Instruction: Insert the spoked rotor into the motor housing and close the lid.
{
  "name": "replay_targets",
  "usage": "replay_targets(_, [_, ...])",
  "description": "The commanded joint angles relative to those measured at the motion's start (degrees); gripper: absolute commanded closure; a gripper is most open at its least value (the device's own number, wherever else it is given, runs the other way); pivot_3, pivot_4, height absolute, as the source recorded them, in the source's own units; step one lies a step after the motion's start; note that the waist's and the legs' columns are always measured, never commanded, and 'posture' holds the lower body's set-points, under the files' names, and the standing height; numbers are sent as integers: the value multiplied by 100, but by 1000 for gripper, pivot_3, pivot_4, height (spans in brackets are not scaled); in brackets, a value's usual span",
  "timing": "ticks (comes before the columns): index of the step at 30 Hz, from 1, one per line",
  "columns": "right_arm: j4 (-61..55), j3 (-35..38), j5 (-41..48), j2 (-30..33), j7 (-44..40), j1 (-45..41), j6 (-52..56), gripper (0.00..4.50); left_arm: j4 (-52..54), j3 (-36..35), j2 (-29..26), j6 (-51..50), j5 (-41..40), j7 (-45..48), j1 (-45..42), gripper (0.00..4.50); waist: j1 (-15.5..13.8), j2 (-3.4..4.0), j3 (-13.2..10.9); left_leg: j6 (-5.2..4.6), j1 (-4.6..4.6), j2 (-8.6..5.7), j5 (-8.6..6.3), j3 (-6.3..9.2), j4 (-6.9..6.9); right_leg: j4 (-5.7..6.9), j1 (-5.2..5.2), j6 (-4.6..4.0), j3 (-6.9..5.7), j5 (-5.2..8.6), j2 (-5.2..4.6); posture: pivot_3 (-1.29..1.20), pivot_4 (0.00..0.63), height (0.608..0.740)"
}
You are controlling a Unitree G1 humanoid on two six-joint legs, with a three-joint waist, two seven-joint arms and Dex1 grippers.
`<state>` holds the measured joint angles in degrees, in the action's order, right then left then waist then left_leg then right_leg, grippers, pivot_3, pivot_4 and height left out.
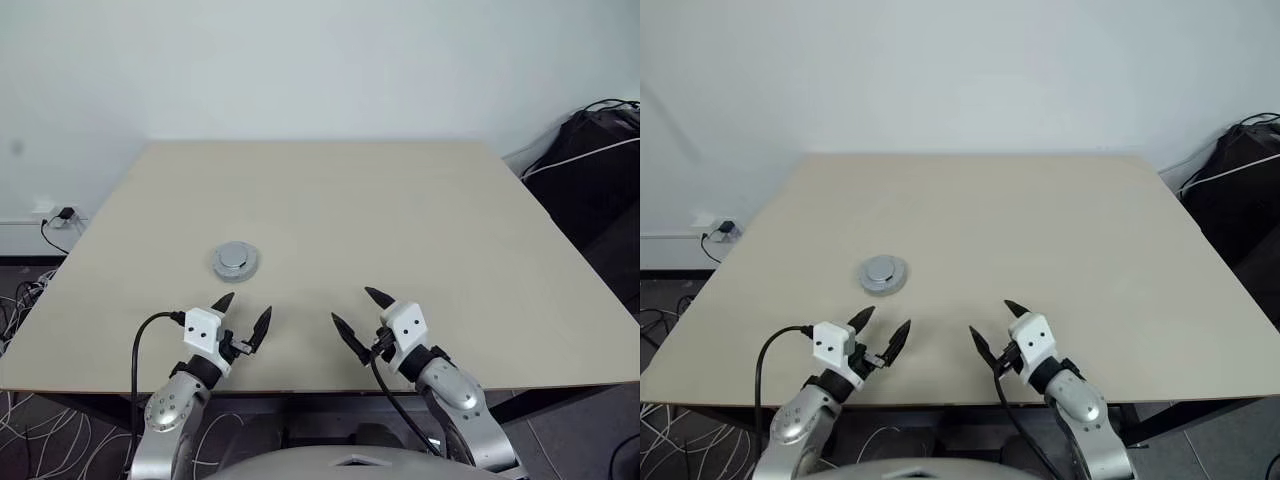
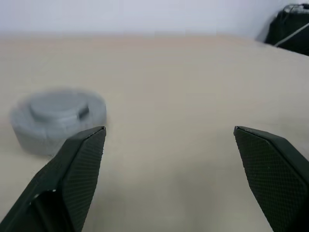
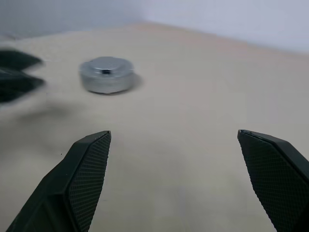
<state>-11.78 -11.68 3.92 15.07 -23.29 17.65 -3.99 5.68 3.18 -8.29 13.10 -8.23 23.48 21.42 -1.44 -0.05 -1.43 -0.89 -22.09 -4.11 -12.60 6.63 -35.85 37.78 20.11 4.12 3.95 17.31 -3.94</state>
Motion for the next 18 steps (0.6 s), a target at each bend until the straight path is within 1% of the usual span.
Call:
replay_targets(1, [-60,274,-103,-63,282,64,-412,0,-17,0,224,701,333,-427,45,16,-3,-1,-3,0,0,0,0,0,-1,1,0,2,-1,1,0,0,0,740])
replay_targets(4, [-52,418,-183,-92,473,195,-620,0,-92,-56,363,1087,298,-553,123,16,4,-4,-6,0,1,1,0,3,-2,5,-1,11,-4,6,3,0,0,740])
replay_targets(8, [-91,479,-181,-97,542,422,-716,0,-131,-53,319,1365,331,-544,250,16,12,-2,-9,-1,1,1,0,3,-2,3,-2,14,-5,9,3,0,0,740])
replay_targets(18, [161,561,-45,-193,508,424,-833,0,-179,-22,272,1429,296,-528,166,16,39,-6,-23,-4,1,1,-2,2,-4,5,-4,15,-6,11,2,0,0,740])
